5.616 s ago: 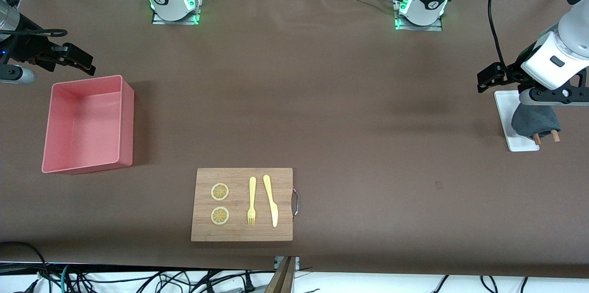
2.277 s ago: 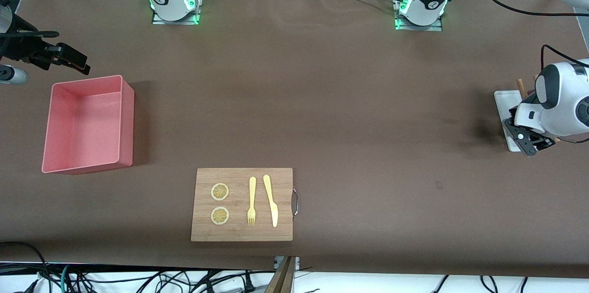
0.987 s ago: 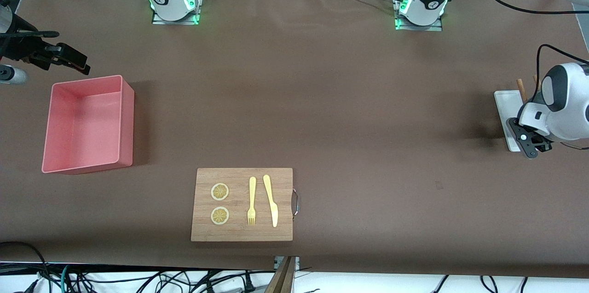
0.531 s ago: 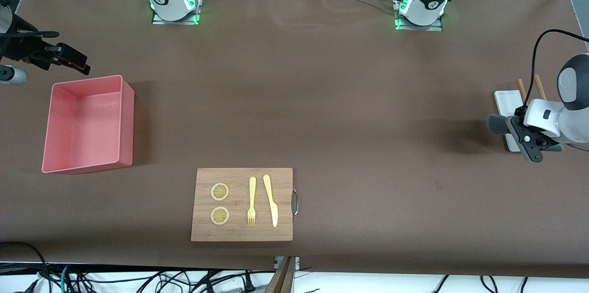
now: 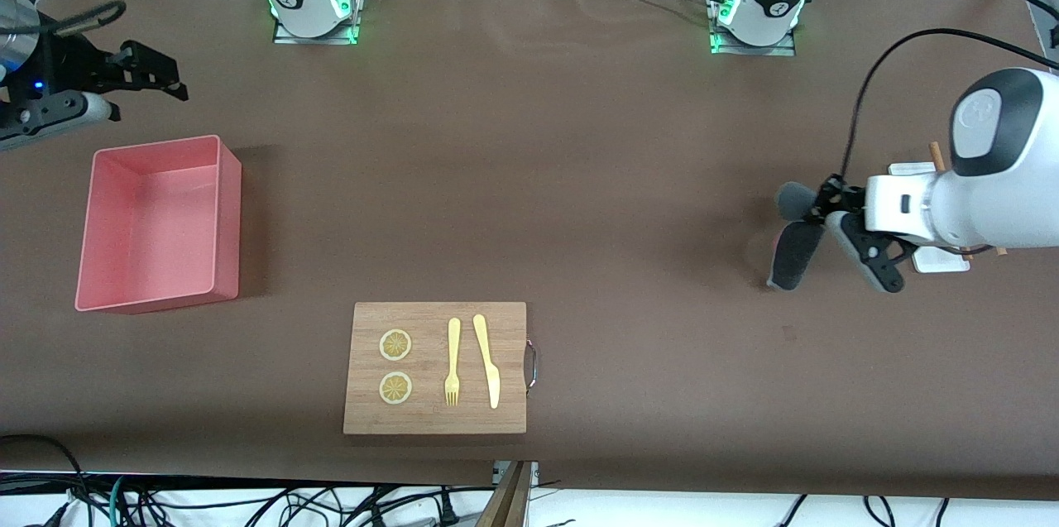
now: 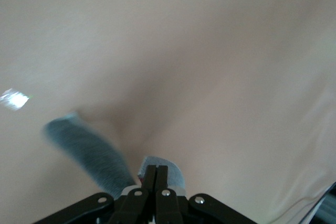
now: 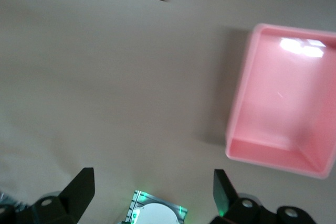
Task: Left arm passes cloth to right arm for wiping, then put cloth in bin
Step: 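Carry the cloth toward the table middle while the right gripper approaches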
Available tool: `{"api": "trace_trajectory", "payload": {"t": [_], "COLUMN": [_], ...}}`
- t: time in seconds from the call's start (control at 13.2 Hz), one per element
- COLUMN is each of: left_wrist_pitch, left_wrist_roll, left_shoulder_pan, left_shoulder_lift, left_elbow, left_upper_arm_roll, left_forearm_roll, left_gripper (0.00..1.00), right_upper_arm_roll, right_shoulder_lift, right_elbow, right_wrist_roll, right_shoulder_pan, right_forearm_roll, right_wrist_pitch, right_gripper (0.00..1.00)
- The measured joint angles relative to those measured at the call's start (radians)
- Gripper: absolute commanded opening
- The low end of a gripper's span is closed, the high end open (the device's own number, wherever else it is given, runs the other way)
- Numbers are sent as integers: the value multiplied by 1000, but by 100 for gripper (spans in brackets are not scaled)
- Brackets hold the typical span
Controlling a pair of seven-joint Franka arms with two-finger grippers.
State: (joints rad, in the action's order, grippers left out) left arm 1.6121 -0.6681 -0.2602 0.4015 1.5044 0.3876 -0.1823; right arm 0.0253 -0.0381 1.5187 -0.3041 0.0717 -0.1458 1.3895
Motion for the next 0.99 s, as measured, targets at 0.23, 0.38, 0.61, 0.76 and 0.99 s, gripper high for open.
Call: {"api": "trace_trajectory", "payload": {"t": [0.23, 0.38, 0.61, 0.76, 0.99], "left_wrist_pitch": [63, 123, 216, 288, 396], "left_wrist_roll": [108, 127, 216, 270, 278], "left_shoulder_pan": [32, 82, 162, 198, 234], "left_shoulder_lift": [0, 3, 8, 8, 9], "left_elbow": [0, 0, 0, 0, 0], "left_upper_arm_roll": [66, 70, 73, 76, 84], "left_forearm_roll": [-138, -250, -422, -576, -808], "left_gripper": [0, 0, 0, 0, 0], "right_upper_arm_roll": [3, 4, 5, 7, 8], "right_shoulder_lift": [-20, -57, -145, -210, -306], "right_elbow": [1, 4, 10, 19, 56], "right_wrist_roll": [-249, -387, -588, -766, -1106], "right_shoulder_pan": [-2, -3, -12, -27, -33], "right_forearm_roll": [-113, -213, -422, -532, -707], "right_wrist_pitch": [-3, -1, 10, 32, 108], "right_gripper": [100, 100, 100, 100, 100]}}
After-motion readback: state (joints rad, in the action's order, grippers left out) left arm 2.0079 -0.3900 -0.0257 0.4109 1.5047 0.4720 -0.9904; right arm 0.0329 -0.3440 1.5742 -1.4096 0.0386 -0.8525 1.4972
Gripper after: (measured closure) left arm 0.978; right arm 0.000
